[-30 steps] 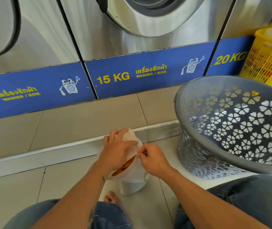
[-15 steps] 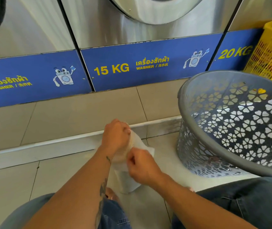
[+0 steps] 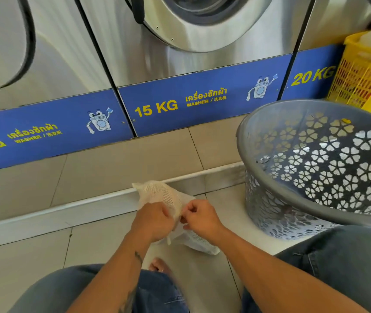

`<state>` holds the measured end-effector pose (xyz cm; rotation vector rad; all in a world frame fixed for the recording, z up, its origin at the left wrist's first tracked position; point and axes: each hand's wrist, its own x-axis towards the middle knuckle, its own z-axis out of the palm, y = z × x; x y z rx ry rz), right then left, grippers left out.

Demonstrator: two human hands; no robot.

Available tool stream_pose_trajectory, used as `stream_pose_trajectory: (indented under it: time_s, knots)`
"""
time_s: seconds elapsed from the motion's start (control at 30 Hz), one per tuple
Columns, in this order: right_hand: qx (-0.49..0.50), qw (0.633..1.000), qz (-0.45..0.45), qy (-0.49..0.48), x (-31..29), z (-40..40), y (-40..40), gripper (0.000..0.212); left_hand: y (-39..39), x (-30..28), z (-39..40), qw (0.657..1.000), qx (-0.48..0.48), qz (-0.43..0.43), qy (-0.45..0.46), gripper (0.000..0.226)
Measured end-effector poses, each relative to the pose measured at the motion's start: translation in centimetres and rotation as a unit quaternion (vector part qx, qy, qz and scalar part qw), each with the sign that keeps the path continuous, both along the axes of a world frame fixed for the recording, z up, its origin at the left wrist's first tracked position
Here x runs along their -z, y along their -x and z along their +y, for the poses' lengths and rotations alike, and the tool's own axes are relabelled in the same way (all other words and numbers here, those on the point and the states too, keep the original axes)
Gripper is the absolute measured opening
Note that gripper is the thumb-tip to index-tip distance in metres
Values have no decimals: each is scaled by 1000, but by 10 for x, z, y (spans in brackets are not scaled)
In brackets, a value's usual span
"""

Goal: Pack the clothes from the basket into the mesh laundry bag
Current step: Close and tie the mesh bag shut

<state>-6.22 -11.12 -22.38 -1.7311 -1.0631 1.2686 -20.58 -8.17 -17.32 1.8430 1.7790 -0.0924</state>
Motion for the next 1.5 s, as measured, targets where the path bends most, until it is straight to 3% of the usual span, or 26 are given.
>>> stream_pose_trajectory:
  time_s: [0.13, 0.2, 0.27, 0.37, 0.53, 0.63, 0.7, 0.8, 0.87, 0.97, 1.07, 1.33, 1.5]
  knots:
    - [25, 996, 80, 20, -5, -6, 10, 17, 19, 2, -21, 993, 42, 28, 105, 74]
    - [45, 993, 107, 30, -9, -7, 9, 16, 24, 5, -27, 996, 48, 14, 77, 68]
    - [64, 989, 129, 39, -15, -7, 5, 14, 23, 4, -28, 999, 25, -38, 17, 46]
    - [75, 991, 108, 27, -27, -3, -4, 12, 17, -7, -23, 993, 15, -107, -38, 23]
    - [-14, 994, -102, -39, -35, -9, -23, 12, -3, -23, -28, 976, -9, -216, 1, 24]
    - [-59, 992, -110, -35, -25, -21, -24, 11, -7, -23, -33, 970, -30, -239, 20, 23]
    - [-39, 996, -74, -25, -20, -20, -27, 14, -6, -25, -32, 964, -66, -251, 60, 23]
    - [-16, 999, -45, -19, -18, -18, -34, 25, -5, -32, -28, 919, -176, -303, 179, 18]
    - [-49, 996, -67, -34, -19, -21, -30, 27, -6, -29, -24, 915, -191, -302, 190, 23]
    - [-100, 987, -112, -61, -17, -27, -18, 21, -14, -14, -22, 950, -117, -268, 111, 16]
    - [-101, 984, -135, -66, -15, -27, -19, 20, -17, -5, -20, 948, -92, -277, 130, 14]
    - [-132, 973, -180, -54, -9, -28, -23, 18, -19, 13, -11, 929, -146, -308, 147, 14]
    - [-186, 962, -192, -47, -11, -32, -21, 19, -16, 16, -4, 930, -197, -303, 64, 14]
